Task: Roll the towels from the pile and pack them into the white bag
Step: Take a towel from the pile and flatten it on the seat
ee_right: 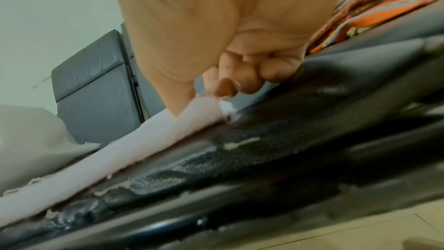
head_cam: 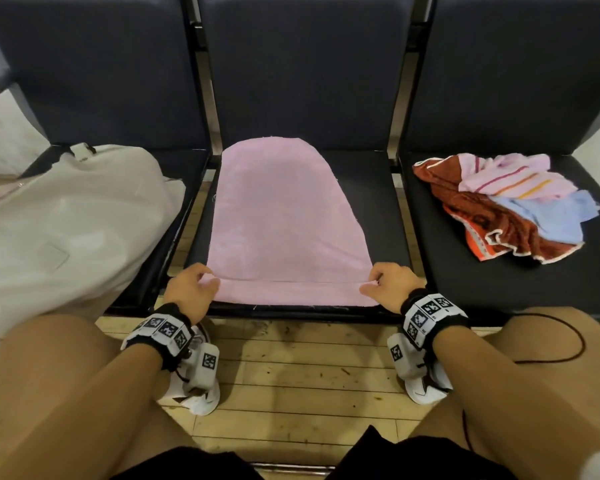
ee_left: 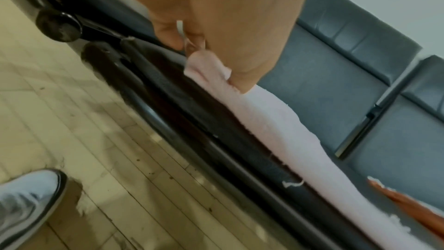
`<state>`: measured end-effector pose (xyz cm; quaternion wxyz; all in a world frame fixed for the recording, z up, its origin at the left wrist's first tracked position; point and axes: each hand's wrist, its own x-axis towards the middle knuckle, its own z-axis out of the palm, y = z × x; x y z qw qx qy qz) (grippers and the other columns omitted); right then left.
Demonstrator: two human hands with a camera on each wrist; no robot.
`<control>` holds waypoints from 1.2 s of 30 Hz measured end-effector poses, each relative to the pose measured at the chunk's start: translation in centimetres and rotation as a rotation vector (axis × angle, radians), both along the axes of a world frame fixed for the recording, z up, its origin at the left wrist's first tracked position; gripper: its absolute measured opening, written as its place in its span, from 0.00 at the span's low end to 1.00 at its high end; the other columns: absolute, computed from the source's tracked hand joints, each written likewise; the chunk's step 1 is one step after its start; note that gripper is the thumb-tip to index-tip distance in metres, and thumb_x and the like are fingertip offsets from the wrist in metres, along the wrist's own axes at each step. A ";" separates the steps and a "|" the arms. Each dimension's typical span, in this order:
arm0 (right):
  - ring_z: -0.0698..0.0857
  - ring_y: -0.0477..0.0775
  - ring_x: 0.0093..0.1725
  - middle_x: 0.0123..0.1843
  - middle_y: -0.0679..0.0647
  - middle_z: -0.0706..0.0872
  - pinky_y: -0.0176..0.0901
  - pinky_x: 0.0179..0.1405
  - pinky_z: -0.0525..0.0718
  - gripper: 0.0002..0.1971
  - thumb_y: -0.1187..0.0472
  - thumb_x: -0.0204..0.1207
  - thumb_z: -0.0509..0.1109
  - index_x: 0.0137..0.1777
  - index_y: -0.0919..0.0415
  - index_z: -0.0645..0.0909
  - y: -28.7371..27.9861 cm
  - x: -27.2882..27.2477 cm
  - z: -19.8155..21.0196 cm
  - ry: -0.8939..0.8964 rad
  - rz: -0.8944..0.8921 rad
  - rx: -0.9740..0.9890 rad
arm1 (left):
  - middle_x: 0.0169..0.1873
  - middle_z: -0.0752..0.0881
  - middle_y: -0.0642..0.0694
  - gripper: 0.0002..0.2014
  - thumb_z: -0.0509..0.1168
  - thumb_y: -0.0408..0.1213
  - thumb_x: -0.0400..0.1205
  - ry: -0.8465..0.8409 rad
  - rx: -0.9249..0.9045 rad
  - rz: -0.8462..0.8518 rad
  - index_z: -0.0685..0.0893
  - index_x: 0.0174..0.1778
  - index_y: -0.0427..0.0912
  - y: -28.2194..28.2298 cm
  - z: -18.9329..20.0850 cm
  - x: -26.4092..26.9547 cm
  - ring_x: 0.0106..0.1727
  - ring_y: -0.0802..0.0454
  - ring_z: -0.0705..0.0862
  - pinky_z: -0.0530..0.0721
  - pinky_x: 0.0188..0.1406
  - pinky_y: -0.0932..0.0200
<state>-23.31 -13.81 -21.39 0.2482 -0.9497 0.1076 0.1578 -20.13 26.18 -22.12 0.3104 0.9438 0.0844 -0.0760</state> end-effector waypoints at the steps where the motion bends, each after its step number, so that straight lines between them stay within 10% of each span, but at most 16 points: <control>1: 0.84 0.49 0.41 0.41 0.47 0.85 0.42 0.38 0.83 0.12 0.44 0.71 0.75 0.46 0.48 0.78 0.2 0.0 0.0 -0.005 -0.013 -0.019 | 0.45 0.86 0.43 0.04 0.67 0.43 0.80 0.016 0.023 0.010 0.82 0.49 0.50 -0.2 0.0 0.1 0.44 0.43 0.83 0.85 0.48 0.47; 5: 0.81 0.52 0.49 0.50 0.47 0.79 0.47 0.48 0.84 0.16 0.53 0.73 0.76 0.59 0.51 0.77 1.1 -0.2 -0.1 -0.168 0.025 -0.052 | 0.64 0.79 0.43 0.15 0.71 0.39 0.79 -0.082 0.251 -0.072 0.82 0.62 0.47 -0.9 -0.1 -0.4 0.61 0.38 0.78 0.81 0.60 0.40; 9: 0.78 0.54 0.62 0.61 0.51 0.81 0.48 0.60 0.81 0.11 0.62 0.79 0.67 0.61 0.56 0.82 3.0 -0.5 -0.7 -0.337 0.310 -0.075 | 0.55 0.84 0.45 0.08 0.69 0.31 0.78 -0.325 0.326 -0.384 0.86 0.51 0.44 -2.9 0.3 -1.4 0.58 0.39 0.79 0.79 0.57 0.42; 15: 0.76 0.55 0.66 0.67 0.51 0.81 0.50 0.69 0.76 0.20 0.51 0.78 0.67 0.69 0.55 0.80 3.9 -1.5 -2.0 -0.243 0.498 -0.131 | 0.57 0.86 0.51 0.22 0.63 0.57 0.79 -0.134 0.300 -0.527 0.86 0.59 0.45 -3.2 -0.9 -2.5 0.60 0.45 0.81 0.81 0.61 0.46; 24: 0.78 0.56 0.63 0.62 0.51 0.84 0.49 0.65 0.75 0.12 0.58 0.84 0.63 0.64 0.55 0.82 3.6 -1.3 -2.0 -0.269 0.488 -0.114 | 0.63 0.85 0.43 0.16 0.63 0.27 0.83 -0.170 0.314 -0.518 0.84 0.65 0.41 -2.6 -0.9 -2.5 0.66 0.42 0.80 0.78 0.68 0.46; 31: 0.83 0.63 0.48 0.50 0.59 0.86 0.55 0.50 0.83 0.13 0.56 0.89 0.54 0.66 0.55 0.76 3.2 -0.7 -1.1 -0.139 0.385 -0.075 | 0.61 0.84 0.45 0.21 0.58 0.26 0.83 -0.078 0.397 -0.402 0.76 0.70 0.47 -2.8 -0.1 -2.2 0.62 0.42 0.80 0.77 0.64 0.47; 36: 0.84 0.55 0.49 0.50 0.51 0.86 0.46 0.51 0.83 0.09 0.54 0.84 0.66 0.61 0.52 0.81 2.7 -1.0 -1.2 -0.172 0.217 0.131 | 0.69 0.79 0.45 0.19 0.53 0.37 0.90 -0.074 0.342 -0.321 0.70 0.78 0.50 -2.9 -0.3 -2.1 0.57 0.37 0.80 0.81 0.57 0.45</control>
